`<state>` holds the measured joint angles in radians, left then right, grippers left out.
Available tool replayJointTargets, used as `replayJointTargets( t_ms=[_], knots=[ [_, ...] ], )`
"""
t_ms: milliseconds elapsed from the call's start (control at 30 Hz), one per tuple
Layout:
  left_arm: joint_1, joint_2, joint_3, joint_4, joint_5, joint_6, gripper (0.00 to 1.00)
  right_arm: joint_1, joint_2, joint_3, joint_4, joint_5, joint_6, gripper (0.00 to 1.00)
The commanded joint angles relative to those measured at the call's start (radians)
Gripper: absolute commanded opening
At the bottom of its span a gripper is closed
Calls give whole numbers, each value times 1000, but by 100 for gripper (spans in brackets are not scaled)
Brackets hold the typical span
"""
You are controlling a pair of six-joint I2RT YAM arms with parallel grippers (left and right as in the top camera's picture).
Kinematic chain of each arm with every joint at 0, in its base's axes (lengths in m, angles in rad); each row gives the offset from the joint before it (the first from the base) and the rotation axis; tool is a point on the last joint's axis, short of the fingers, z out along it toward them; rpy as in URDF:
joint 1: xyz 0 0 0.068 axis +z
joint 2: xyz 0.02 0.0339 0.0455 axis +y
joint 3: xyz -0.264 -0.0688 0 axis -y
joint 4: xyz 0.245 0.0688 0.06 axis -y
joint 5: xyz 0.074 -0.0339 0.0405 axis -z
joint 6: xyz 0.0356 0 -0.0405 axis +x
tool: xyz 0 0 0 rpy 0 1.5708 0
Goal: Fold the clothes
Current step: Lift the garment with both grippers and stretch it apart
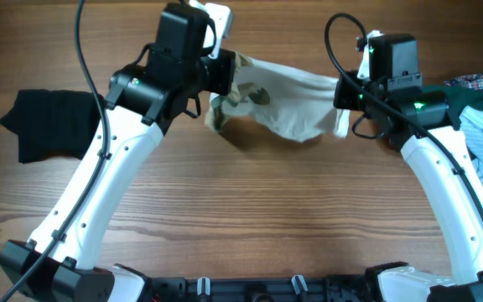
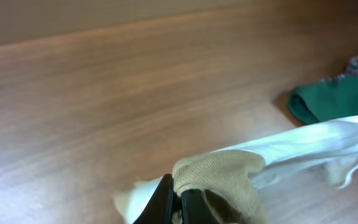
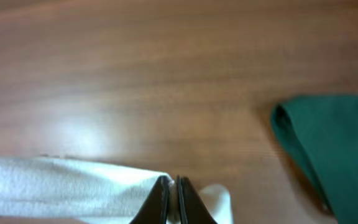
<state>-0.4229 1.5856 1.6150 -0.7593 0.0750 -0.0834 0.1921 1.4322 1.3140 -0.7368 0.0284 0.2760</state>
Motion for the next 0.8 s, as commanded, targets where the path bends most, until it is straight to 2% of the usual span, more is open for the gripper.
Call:
replayJointTargets(
  t_ms=[0,100,200,467,767],
  knots=[
    [54,-2,6,69,-43,32,4,-3,-7,14,77,15,10,4],
    [82,-2,6,111,-40,41,4,-3,5,14,128,12,-26,4],
    [109,1,6,169,-5,97,4,-3,35,14,196,-35,-140,4],
    [157,31,6,233,14,94,4,-3,98,14,319,-85,-181,4],
    [163,149,6,293,13,102,4,-3,196,14,350,-105,-232,4]
  ],
)
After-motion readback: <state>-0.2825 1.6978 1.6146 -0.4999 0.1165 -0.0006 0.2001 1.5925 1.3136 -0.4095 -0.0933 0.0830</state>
